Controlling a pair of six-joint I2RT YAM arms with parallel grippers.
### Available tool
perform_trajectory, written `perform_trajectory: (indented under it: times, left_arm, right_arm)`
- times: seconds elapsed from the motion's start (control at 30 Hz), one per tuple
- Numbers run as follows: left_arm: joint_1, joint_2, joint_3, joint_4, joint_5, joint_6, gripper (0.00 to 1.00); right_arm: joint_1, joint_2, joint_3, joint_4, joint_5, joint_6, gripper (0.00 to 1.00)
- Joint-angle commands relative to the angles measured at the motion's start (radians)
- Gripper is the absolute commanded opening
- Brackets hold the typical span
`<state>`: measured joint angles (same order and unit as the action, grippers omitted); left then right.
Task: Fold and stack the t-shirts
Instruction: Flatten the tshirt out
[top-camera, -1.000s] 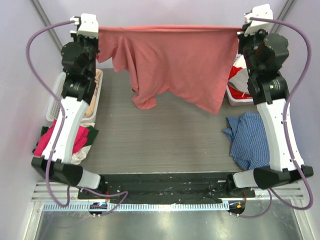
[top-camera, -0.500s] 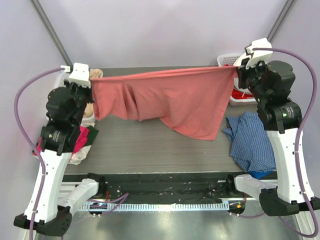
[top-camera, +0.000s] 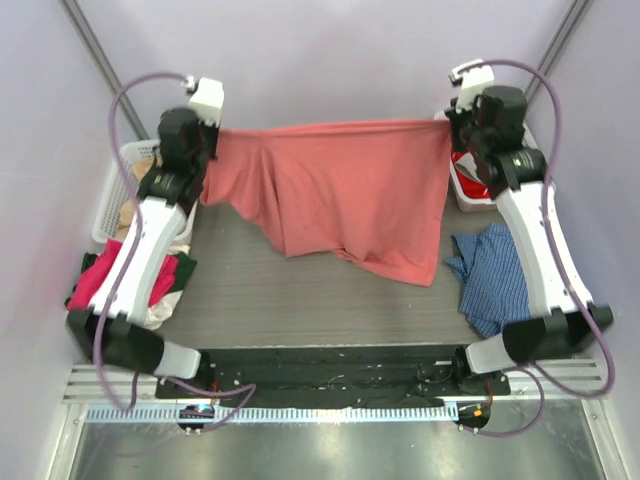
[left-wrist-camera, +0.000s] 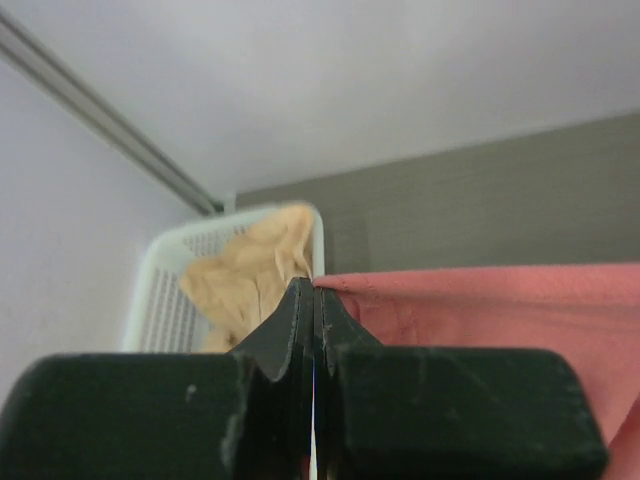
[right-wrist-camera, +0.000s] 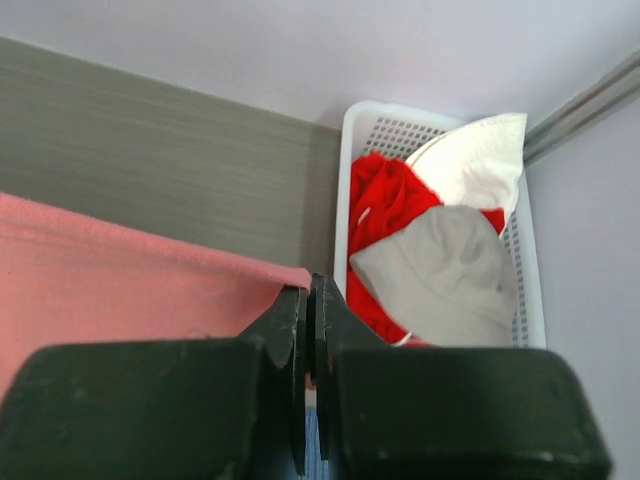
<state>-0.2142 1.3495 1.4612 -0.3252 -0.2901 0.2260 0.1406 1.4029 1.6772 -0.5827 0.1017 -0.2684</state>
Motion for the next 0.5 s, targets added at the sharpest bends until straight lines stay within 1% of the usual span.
perform_trajectory:
  times: [0.0,0.03,0.07,0.1,0.13,0.17,0.2,0.23,0.3,0.33,0.4,0.43,0.47]
  left_arm:
    - [0.056,0.244,0.344,0.189,-0.168,0.050,0.00]
    - [0.058,0.337,0.487,0.199,-0.181,0.055,0.00]
    - [0.061,0.376,0.564,0.201,-0.190,0.058,0.00]
    - [0.061,0.417,0.637,0.202,-0.196,0.065,0.00]
    - [0.061,0.453,0.766,0.199,-0.196,0.068,0.00]
    - [0.062,0.511,0.821,0.201,-0.198,0.075,0.00]
    - [0.061,0.529,0.864,0.212,-0.199,0.091,0.00]
    - [0.062,0.543,0.919,0.227,-0.199,0.099,0.00]
    - [0.062,0.539,0.924,0.306,-0.184,0.110,0.00]
    - [0.062,0.527,0.891,0.346,-0.178,0.119,0.00]
    - [0.062,0.482,0.848,0.448,-0.152,0.121,0.00]
    - [0.062,0.468,0.793,0.487,-0.141,0.131,0.00]
    - [0.062,0.459,0.774,0.541,-0.132,0.131,0.00]
  right_arm:
    - [-0.033,0.192,0.294,0.159,0.179,-0.072,0.01]
    - [-0.033,0.229,0.358,0.155,0.199,-0.077,0.01]
    - [-0.033,0.264,0.422,0.150,0.207,-0.084,0.01]
    - [-0.033,0.328,0.531,0.149,0.216,-0.098,0.01]
    - [-0.033,0.352,0.576,0.149,0.223,-0.107,0.01]
    - [-0.033,0.375,0.617,0.150,0.237,-0.117,0.01]
    - [-0.033,0.401,0.674,0.156,0.245,-0.126,0.01]
    - [-0.033,0.406,0.688,0.181,0.250,-0.136,0.01]
    - [-0.033,0.397,0.676,0.220,0.253,-0.150,0.01]
    - [-0.033,0.374,0.662,0.271,0.254,-0.155,0.01]
    - [-0.033,0.348,0.618,0.314,0.251,-0.160,0.01]
    - [-0.033,0.325,0.601,0.361,0.253,-0.163,0.01]
    - [-0.033,0.311,0.586,0.386,0.251,-0.172,0.01]
